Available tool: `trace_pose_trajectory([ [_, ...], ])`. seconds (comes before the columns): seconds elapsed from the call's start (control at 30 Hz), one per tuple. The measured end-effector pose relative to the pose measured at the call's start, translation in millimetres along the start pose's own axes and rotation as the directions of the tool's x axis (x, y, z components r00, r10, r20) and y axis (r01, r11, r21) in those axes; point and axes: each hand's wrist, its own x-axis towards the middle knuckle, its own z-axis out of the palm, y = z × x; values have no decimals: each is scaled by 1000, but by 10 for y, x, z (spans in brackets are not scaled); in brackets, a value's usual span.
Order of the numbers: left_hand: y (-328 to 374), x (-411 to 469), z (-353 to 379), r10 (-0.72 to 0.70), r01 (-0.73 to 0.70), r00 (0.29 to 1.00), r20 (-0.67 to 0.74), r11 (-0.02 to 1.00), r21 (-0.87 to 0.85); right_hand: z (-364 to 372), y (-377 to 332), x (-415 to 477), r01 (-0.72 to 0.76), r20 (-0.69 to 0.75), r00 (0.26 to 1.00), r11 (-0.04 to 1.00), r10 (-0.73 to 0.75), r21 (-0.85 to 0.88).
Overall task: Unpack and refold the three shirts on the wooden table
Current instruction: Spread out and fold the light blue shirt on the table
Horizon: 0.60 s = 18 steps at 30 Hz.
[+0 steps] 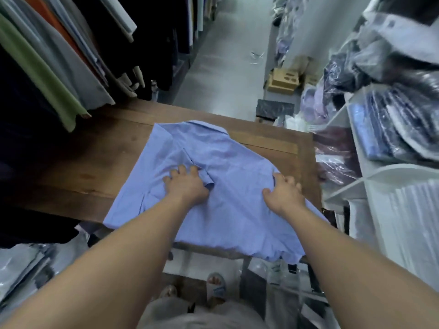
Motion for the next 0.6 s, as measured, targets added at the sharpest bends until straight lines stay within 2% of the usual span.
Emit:
trace_pose_trajectory([
  [0.1,175,-81,-14,36,-30,995,-97,998,58,-47,7,-41,-1,29,1000,1000,1,10],
  [0.17,320,-138,9,156,-147,962,-225,988,57,-79,58,-60,-36,19,999,999,36,22],
  [0.23,487,-178,16,289,-293,919,-269,956,26,-104,180,-70,-108,-15,994,994,108,-4],
  [0.27,577,-192,25,334,-350,914,-231,936,-29,-110,258,-79,-156,-25,987,987,156,-21],
  [0.33,758,-230,73,398,-402,916,-59,910,-101,-111,417,-111,-253,-34,967,966,251,-56],
  [0.4,894,-267,153,434,-434,897,84,901,-12,-94,553,-160,-315,-38,949,945,313,-92],
  [0.47,985,-283,224,421,-435,896,141,896,89,-63,653,-221,-336,-36,942,937,334,-97],
  [0.6,1072,-300,233,388,-411,903,186,906,102,-158,690,-298,-264,-70,961,963,267,48],
])
